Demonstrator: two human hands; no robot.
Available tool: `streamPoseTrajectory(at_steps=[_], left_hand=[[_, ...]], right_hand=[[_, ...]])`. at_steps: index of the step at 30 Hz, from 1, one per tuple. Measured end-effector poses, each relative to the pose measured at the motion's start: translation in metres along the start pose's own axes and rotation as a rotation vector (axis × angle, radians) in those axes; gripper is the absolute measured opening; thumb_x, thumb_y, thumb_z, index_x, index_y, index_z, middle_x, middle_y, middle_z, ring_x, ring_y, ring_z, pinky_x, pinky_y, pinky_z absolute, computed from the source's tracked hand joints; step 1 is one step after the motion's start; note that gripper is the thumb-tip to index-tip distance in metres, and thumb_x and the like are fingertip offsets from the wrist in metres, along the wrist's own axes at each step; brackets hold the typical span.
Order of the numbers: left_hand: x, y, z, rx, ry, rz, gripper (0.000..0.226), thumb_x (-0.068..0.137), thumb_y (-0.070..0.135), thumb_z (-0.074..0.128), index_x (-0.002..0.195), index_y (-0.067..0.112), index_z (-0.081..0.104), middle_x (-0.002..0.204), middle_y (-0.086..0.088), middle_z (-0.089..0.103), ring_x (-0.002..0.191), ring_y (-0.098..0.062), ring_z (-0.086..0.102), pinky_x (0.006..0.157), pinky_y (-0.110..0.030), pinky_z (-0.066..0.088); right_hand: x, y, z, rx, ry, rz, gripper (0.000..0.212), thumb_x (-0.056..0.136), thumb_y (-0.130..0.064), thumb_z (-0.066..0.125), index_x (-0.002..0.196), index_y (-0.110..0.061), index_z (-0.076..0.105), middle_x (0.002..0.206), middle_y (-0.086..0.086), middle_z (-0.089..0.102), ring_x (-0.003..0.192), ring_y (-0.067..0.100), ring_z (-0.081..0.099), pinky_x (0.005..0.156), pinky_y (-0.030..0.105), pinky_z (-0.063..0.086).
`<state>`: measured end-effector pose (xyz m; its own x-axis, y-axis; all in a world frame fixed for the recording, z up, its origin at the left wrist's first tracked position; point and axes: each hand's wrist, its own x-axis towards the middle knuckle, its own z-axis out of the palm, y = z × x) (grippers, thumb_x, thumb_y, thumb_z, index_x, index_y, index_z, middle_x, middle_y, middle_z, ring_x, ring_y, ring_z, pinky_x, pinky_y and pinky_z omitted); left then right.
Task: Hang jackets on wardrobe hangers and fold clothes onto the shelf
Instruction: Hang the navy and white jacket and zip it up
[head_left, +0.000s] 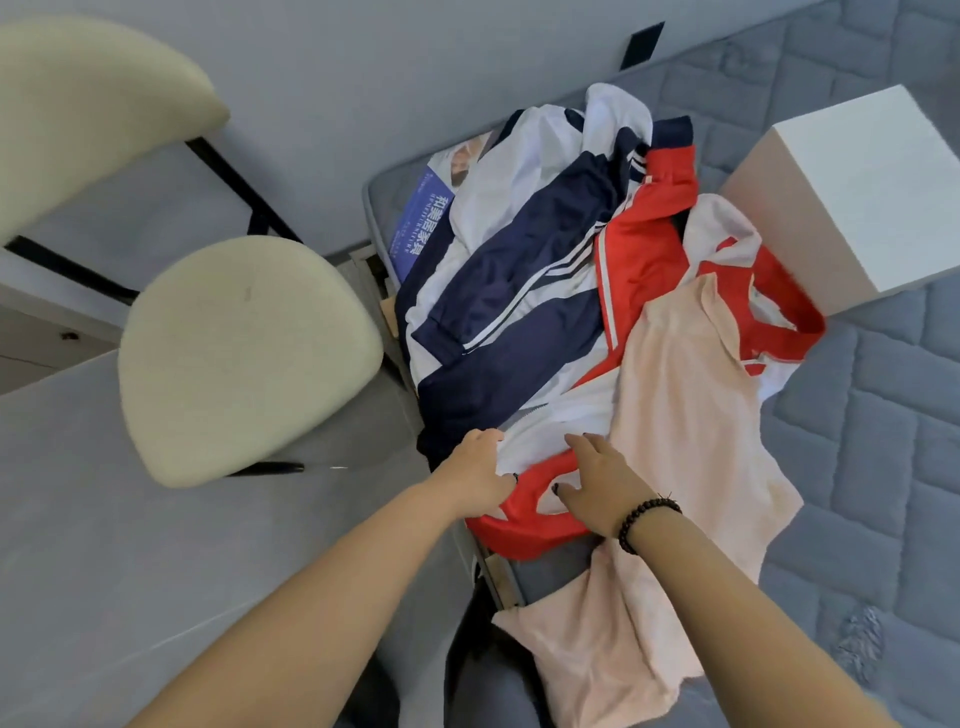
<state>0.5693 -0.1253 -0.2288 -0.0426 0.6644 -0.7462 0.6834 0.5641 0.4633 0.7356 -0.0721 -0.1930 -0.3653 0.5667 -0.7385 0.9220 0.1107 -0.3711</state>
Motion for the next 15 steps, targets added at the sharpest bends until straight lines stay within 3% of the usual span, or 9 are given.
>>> streamPoseTrajectory(at_steps=[4, 8, 11, 13, 15], left_hand=[[0.053, 0.007, 0.012, -0.04, 0.134, -0.046, 0.074, 0.093, 0.024, 0.058, 0.151, 0.011, 0.015, 0.155, -0.009, 0.015, 0.139, -0.028, 0.028, 0.108, -0.039, 0.033], [0.105, 0.013, 0.01, 0.124, 0.368, -0.114, 0.082, 0.093, 0.029, 0.058, 0.152, 0.009, 0.004, 0.158, -0.013, 0.008, 0.143, -0.033, 0.018, 0.108, -0.044, 0.032], [0.138, 0.016, 0.011, 0.164, 0.384, -0.238, 0.09, 0.092, 0.036, 0.06, 0.151, 0.007, -0.002, 0.158, -0.016, 0.006, 0.145, -0.034, 0.013, 0.11, -0.047, 0.03], [0.149, 0.013, 0.011, 0.27, 0.389, -0.293, 0.08, 0.091, 0.036, 0.061, 0.148, 0.007, 0.013, 0.15, -0.014, 0.025, 0.136, -0.031, 0.029, 0.102, -0.046, 0.035], [0.154, 0.007, 0.005, 0.431, 0.419, -0.266, 0.049, 0.092, 0.028, 0.058, 0.133, 0.011, 0.037, 0.133, -0.009, 0.045, 0.122, -0.028, 0.042, 0.094, -0.044, 0.037]], right_hand=[[0.039, 0.024, 0.0, 0.066, -0.023, -0.003, 0.069, 0.093, -0.024, 0.053, 0.151, -0.012, 0.017, 0.155, 0.007, 0.017, 0.139, 0.023, 0.031, 0.113, 0.031, 0.028], [0.073, 0.035, 0.003, 0.12, -0.017, -0.018, 0.068, 0.094, -0.023, 0.052, 0.151, -0.012, 0.017, 0.156, 0.006, 0.015, 0.139, 0.022, 0.031, 0.112, 0.031, 0.03], [0.094, 0.036, 0.005, 0.135, -0.001, -0.023, 0.067, 0.094, -0.025, 0.051, 0.15, -0.013, 0.016, 0.156, 0.006, 0.014, 0.134, 0.024, 0.038, 0.109, 0.034, 0.035], [0.103, 0.034, 0.007, 0.156, 0.003, -0.034, 0.066, 0.094, -0.025, 0.051, 0.15, -0.014, 0.017, 0.156, 0.005, 0.014, 0.129, 0.024, 0.043, 0.105, 0.036, 0.039], [0.108, 0.032, 0.008, 0.196, 0.01, -0.043, 0.064, 0.095, -0.025, 0.05, 0.149, -0.015, 0.018, 0.155, 0.004, 0.015, 0.123, 0.023, 0.048, 0.1, 0.035, 0.043]])
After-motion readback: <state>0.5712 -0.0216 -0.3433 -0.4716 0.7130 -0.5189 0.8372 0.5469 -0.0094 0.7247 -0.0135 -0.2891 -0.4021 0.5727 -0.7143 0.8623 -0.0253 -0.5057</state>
